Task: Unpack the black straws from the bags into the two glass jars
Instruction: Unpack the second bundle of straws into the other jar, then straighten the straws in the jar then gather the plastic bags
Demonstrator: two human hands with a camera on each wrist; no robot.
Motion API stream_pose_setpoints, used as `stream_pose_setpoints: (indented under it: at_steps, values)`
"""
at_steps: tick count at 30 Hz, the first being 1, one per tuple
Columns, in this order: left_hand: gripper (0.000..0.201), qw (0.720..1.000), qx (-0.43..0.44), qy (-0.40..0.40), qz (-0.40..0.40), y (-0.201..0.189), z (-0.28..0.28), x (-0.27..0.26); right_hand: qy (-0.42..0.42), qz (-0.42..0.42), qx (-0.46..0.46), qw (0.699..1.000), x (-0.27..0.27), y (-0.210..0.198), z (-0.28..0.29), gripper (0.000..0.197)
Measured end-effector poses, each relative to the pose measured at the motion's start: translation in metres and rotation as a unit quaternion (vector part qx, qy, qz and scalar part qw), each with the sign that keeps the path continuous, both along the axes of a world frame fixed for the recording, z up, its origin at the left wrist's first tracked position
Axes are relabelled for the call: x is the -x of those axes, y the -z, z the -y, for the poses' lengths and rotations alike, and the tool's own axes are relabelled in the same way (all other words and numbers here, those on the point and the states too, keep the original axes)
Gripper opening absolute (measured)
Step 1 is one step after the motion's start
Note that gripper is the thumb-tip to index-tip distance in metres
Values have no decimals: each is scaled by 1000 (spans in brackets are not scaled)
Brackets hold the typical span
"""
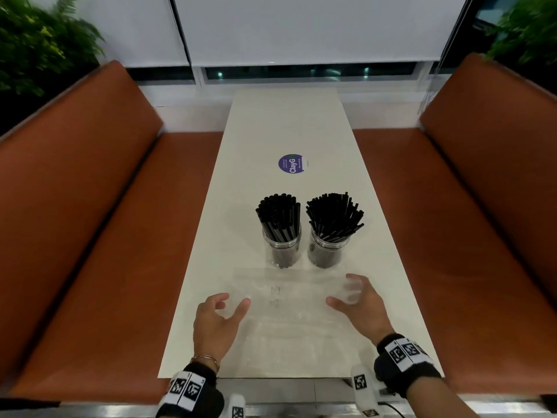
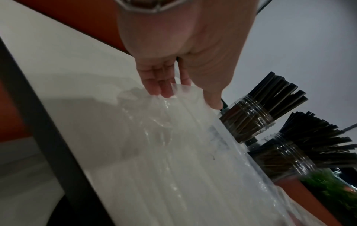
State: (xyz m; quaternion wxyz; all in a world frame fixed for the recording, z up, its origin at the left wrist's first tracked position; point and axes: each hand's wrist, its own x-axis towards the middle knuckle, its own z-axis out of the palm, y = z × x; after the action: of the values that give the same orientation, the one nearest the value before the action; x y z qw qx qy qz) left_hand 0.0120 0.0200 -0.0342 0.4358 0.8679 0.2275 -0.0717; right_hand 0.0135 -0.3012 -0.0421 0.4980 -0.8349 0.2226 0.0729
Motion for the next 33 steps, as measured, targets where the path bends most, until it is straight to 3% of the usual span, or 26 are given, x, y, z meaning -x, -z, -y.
stream_pose_setpoints:
  at_steps: [3, 5, 7, 11, 13, 14, 17, 21, 25, 28, 31, 33]
  values:
    - [82, 999, -6, -17, -46, 9, -2, -7, 12, -11, 91, 996, -1, 10, -5, 80]
    - [85, 996, -22, -4, -85, 16, 0, -12, 9, -32, 105, 994, -1, 12, -13, 86]
    - [69, 991, -64, 25, -119, 20, 2, -15, 0, -43, 89, 995, -1, 12, -22, 85]
    - [11, 989, -81, 12, -122, 13, -15, -16, -38, -63, 70, 995, -3, 10, -38, 75]
    - [12, 987, -114, -14, -115, 10, -40, -19, -57, -58, 62, 995, -3, 8, -43, 73]
    - [14, 983, -133, -17, -121, 10, -53, -20, -64, -55, 58, 995, -2, 6, -44, 73]
    - [64, 981, -143, -15, -129, 14, -83, -23, -64, -27, 61, 996, -2, -9, -42, 79]
    - [104, 977, -196, -7, -84, 2, -87, -25, -31, 49, 130, 990, -8, -47, -25, 93]
    - [111, 972, -228, 19, 54, -36, -52, -31, 1, 129, 244, 961, -16, -88, -2, 109]
    - [110, 981, -136, 66, 119, -56, -14, -52, -7, 224, 285, 932, -23, -121, -6, 108]
    - [126, 988, 5, 111, 107, -60, 22, -84, -89, 294, 239, 921, -26, -147, -36, 102]
    - [141, 984, 42, 144, 93, -59, 41, -103, -152, 291, 205, 922, -31, -155, -64, 99]
